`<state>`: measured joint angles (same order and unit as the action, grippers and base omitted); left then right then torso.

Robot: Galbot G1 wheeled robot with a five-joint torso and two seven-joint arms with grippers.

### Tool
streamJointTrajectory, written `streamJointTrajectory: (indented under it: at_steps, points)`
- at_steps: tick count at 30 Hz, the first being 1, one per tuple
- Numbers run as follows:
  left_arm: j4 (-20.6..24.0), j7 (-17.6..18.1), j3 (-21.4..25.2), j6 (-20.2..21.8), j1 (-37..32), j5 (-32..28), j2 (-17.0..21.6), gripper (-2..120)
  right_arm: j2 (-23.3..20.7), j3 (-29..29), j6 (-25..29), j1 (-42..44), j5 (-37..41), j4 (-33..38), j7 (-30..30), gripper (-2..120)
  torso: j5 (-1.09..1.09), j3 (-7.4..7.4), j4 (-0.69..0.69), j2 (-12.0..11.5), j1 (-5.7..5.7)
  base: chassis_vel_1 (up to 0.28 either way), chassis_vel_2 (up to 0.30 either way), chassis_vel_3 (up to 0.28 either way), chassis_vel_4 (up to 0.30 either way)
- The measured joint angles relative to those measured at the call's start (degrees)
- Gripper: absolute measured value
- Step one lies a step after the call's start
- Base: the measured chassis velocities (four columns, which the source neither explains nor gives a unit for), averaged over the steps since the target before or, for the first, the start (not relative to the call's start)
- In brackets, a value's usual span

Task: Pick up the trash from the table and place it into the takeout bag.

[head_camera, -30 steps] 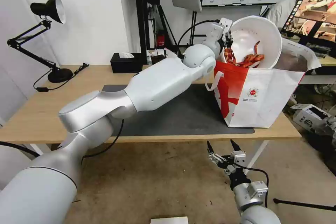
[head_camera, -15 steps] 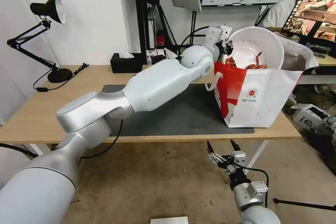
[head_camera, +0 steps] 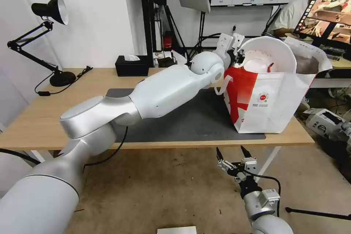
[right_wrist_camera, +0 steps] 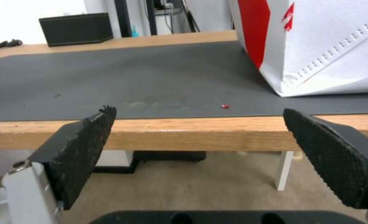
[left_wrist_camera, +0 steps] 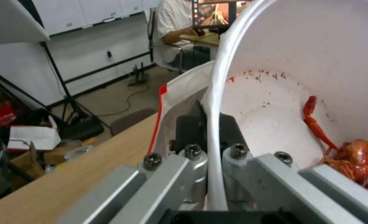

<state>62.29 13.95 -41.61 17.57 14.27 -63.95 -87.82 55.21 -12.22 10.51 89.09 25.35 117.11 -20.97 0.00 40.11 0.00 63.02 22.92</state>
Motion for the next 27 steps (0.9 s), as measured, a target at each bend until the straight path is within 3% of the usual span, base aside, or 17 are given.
streamJointTrajectory:
  at_steps: [16, 18, 22, 27]
  points:
    - [1.14, -0.40, 0.04, 1.10, -0.66, -0.10, 0.16, 1, 0.00, 0.00, 0.00, 0.00, 0.00, 0.00, 0.00, 100, 0.00, 0.00, 0.00, 0.00, 0.00, 0.000, 0.000, 0.000, 0.000]
    - [1.20, -0.52, 0.04, 1.22, -0.70, -0.17, 0.07, 11, 0.00, 0.00, 0.00, 0.00, 0.00, 0.00, 0.00, 100, 0.00, 0.00, 0.00, 0.00, 0.00, 0.000, 0.000, 0.000, 0.000]
    - [1.73, -1.14, 0.02, 1.32, -0.73, -0.80, 0.25, 19, 0.00, 0.00, 0.00, 0.00, 0.00, 0.00, 0.00, 100, 0.00, 0.00, 0.00, 0.00, 0.00, 0.000, 0.000, 0.000, 0.000]
    - [2.95, -1.49, 0.01, 1.81, -0.91, -3.10, 0.52, 40, 0.00, 0.00, 0.00, 0.00, 0.00, 0.00, 0.00, 100, 0.00, 0.00, 0.00, 0.00, 0.00, 0.000, 0.000, 0.000, 0.000]
